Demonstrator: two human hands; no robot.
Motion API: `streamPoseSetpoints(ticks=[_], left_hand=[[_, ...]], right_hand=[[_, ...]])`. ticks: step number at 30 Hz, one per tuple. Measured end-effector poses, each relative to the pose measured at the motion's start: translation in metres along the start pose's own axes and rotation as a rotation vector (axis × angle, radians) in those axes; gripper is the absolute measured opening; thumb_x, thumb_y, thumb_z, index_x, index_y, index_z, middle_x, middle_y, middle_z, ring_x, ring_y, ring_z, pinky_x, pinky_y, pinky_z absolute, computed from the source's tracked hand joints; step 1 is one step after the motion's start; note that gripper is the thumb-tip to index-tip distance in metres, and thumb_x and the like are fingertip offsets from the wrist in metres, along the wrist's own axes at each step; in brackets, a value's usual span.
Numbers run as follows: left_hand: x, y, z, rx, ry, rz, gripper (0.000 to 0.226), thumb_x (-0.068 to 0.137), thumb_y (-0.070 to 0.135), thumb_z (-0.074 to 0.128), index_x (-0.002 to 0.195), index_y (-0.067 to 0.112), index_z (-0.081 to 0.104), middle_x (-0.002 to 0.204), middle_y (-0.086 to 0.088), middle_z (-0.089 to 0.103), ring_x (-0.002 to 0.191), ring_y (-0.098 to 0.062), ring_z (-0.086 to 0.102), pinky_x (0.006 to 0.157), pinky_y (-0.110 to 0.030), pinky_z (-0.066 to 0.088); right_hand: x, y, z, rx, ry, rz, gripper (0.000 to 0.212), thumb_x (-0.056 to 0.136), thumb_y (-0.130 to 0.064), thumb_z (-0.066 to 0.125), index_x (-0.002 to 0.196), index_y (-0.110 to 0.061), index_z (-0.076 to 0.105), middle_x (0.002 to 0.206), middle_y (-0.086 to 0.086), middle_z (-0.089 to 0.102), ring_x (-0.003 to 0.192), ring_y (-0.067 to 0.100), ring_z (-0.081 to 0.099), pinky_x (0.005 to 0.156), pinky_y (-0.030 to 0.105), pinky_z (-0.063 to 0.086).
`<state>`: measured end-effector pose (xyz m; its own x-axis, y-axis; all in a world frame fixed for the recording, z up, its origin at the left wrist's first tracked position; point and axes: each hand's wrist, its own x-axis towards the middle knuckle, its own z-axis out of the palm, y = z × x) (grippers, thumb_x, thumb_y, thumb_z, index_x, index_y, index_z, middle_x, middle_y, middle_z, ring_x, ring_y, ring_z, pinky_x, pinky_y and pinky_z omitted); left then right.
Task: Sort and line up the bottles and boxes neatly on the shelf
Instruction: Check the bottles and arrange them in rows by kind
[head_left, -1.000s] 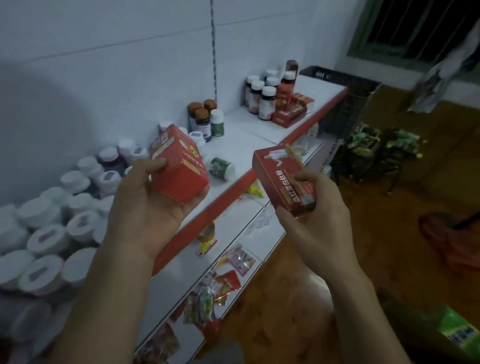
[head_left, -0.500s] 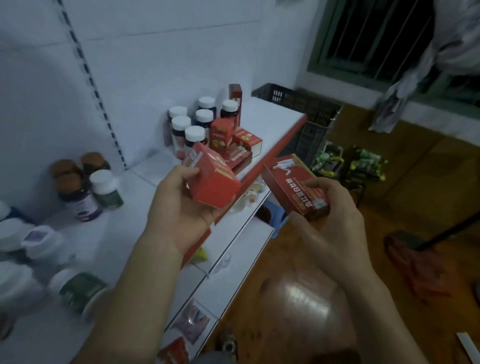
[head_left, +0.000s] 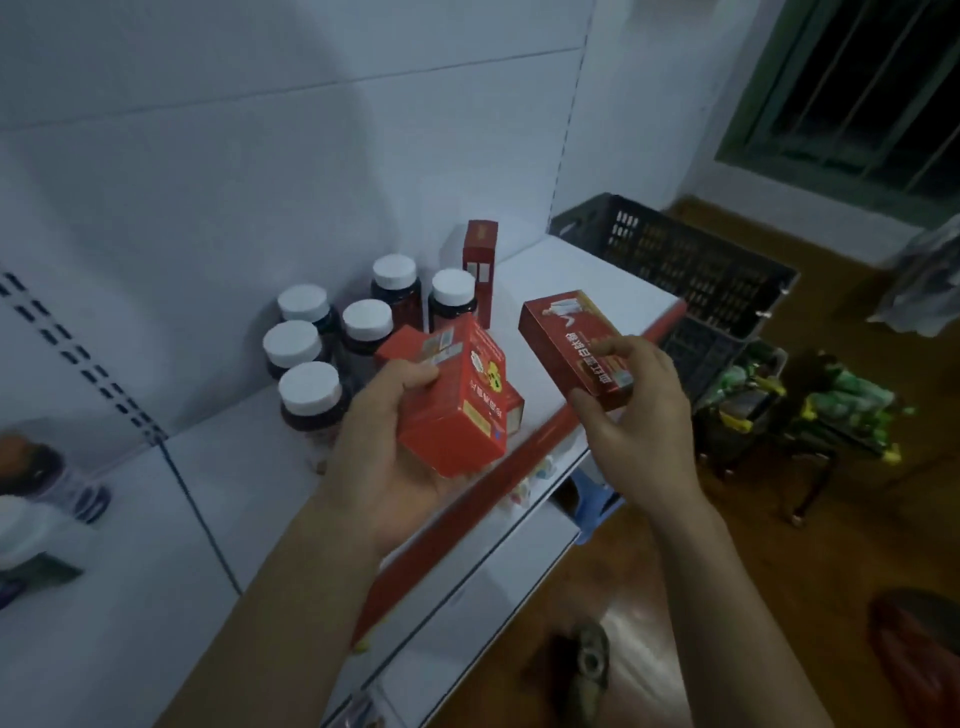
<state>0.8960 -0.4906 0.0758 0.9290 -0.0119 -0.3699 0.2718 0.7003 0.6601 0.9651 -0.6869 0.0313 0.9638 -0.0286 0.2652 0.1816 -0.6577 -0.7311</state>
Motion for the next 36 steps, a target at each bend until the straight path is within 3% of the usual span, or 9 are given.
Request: streamPoseSetpoints(ticks=[4, 9, 13, 16, 19, 21, 26, 29, 36], left_hand=[[0.066, -0.017, 0.023, 0.162, 0.072, 0.122, 0.056, 0.079, 0.022, 0.067, 0.134, 0.026, 0.061, 0.126, -0.011, 0.070, 0.114, -0.032, 0.067, 0.099, -0.056, 0.053], [0.150, -0.033, 0.060, 0.779, 0.210, 0.341, 0.047, 0.097, 0.026, 0.063, 0.135, 0.049, 0.047, 0.133, 0.009, 0.060, 0.119, -0.015, 0.062, 0.101, -0.039, 0.052], [0.199, -0.051, 0.069, 1.509, 0.395, 0.282, 0.074, 0.097, 0.037, 0.059, 0.157, 0.044, 0.015, 0.151, -0.004, 0.032, 0.134, -0.027, 0.046, 0.109, -0.044, 0.044], [0.219, -0.072, 0.076, 1.854, 0.541, 0.290, 0.075, 0.097, 0.024, 0.061, 0.157, 0.037, 0.018, 0.143, -0.008, 0.034, 0.127, -0.033, 0.047, 0.098, -0.047, 0.048], [0.226, -0.075, 0.079, 1.907, 0.636, 0.303, 0.073, 0.094, 0.021, 0.065, 0.155, 0.034, 0.027, 0.147, -0.007, 0.035, 0.130, -0.032, 0.043, 0.103, -0.049, 0.044], [0.214, -0.068, 0.081, 1.916, 0.689, 0.343, 0.066, 0.093, 0.029, 0.067, 0.151, 0.030, 0.036, 0.143, -0.005, 0.038, 0.129, -0.028, 0.043, 0.103, -0.044, 0.044], [0.126, -0.050, 0.078, 1.858, 0.833, 0.434, 0.040, 0.093, 0.042, 0.062, 0.131, 0.033, 0.053, 0.118, 0.005, 0.047, 0.107, -0.017, 0.051, 0.082, -0.034, 0.052], [0.059, -0.041, 0.065, 1.869, 0.940, 0.374, 0.036, 0.095, 0.049, 0.054, 0.127, 0.034, 0.053, 0.114, 0.007, 0.049, 0.106, -0.016, 0.052, 0.079, -0.036, 0.053], [-0.126, -0.043, -0.021, 1.799, 1.373, 0.206, 0.043, 0.097, 0.046, 0.058, 0.137, 0.031, 0.049, 0.117, 0.003, 0.050, 0.108, -0.021, 0.049, 0.083, -0.036, 0.049]], right_hand=[[0.081, 0.038, 0.012, -0.018, -0.057, -0.060, 0.053, 0.086, -0.026, 0.079, 0.127, -0.035, 0.047, 0.145, -0.001, 0.046, 0.126, 0.023, 0.056, 0.102, 0.054, 0.051], [0.163, 0.088, 0.017, -0.047, -0.238, -0.084, 0.057, 0.084, -0.031, 0.081, 0.130, -0.031, 0.048, 0.139, -0.001, 0.048, 0.120, 0.023, 0.056, 0.102, 0.056, 0.049], [0.213, 0.107, 0.023, -0.039, -0.383, -0.129, 0.054, 0.085, -0.030, 0.080, 0.130, -0.028, 0.050, 0.138, 0.001, 0.048, 0.120, 0.025, 0.055, 0.106, 0.059, 0.045], [0.231, 0.115, 0.030, -0.012, -0.472, -0.120, 0.058, 0.086, -0.031, 0.080, 0.136, -0.022, 0.051, 0.143, 0.004, 0.045, 0.125, 0.024, 0.053, 0.110, 0.045, 0.045], [0.232, 0.117, 0.034, 0.040, -0.511, -0.145, 0.055, 0.087, -0.036, 0.078, 0.134, -0.021, 0.053, 0.143, 0.004, 0.046, 0.127, 0.022, 0.051, 0.103, 0.035, 0.048], [0.228, 0.114, 0.034, 0.018, -0.478, -0.172, 0.049, 0.089, -0.042, 0.074, 0.131, -0.022, 0.056, 0.142, 0.005, 0.046, 0.127, 0.025, 0.050, 0.103, 0.044, 0.051], [0.203, 0.068, 0.026, 0.062, -0.358, -0.346, 0.033, 0.089, -0.026, 0.073, 0.119, -0.024, 0.062, 0.135, 0.006, 0.052, 0.121, 0.026, 0.049, 0.100, 0.048, 0.047], [0.173, 0.014, 0.028, 0.151, -0.486, -0.552, 0.025, 0.089, -0.021, 0.068, 0.114, -0.025, 0.064, 0.116, 0.000, 0.061, 0.105, 0.016, 0.052, 0.084, 0.020, 0.041], [0.016, -0.097, 0.061, 0.275, -0.910, -0.936, 0.022, 0.092, -0.034, 0.065, 0.113, -0.035, 0.060, 0.110, -0.012, 0.059, 0.096, 0.008, 0.056, 0.085, 0.038, 0.050]])
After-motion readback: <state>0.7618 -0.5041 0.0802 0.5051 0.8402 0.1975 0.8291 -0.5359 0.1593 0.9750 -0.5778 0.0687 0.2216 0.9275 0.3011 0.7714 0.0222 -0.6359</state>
